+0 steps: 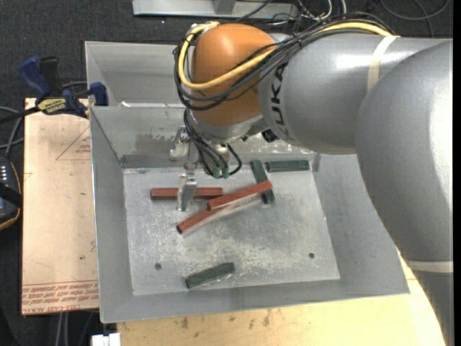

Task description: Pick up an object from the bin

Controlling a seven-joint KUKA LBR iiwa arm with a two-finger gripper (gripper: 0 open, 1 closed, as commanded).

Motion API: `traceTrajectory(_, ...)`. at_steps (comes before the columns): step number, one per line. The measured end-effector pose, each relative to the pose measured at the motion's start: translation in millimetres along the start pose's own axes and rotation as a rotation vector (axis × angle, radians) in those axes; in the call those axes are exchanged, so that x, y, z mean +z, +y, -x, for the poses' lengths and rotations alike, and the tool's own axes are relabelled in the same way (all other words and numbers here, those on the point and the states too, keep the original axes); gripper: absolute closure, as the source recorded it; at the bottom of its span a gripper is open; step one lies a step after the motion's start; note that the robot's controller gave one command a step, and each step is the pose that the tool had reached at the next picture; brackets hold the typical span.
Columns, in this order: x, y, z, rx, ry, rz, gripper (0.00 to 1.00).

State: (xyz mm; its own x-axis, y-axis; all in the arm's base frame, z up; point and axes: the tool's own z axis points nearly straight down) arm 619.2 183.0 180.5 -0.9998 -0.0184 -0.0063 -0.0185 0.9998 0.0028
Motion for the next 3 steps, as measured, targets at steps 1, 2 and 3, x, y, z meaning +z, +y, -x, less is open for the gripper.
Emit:
traceTrajectory(1,67.3,-6.2,0.0,-0.076,0.001,-0.001,0.00)
traceTrajectory(2,97.0,-16.4,16.0,-0.079,-0.020,0.012,1.00)
traceTrajectory(3,97.0,-16.4,16.0,-0.079,-0.020,0.012,1.00)
